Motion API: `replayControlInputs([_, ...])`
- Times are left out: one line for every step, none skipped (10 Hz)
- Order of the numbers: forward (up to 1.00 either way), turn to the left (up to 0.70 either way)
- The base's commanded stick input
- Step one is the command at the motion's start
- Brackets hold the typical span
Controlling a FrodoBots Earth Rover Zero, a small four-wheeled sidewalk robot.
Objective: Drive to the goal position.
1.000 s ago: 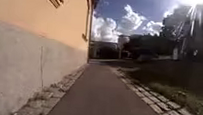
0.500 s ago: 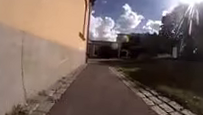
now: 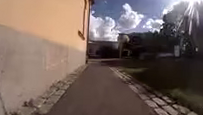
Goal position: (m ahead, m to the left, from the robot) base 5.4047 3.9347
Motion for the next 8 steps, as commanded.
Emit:
replayControlInputs([0.7,0.0])
replayControlInputs([0.7,-0.01])
replayControlInputs([0.7,-0.12])
replayControlInputs([0.7,-0.23])
replayControlInputs([0.7,-0.35])
replayControlInputs([0.7,-0.26])
replayControlInputs([0.7,0.0])
replayControlInputs([0.7,0.0])
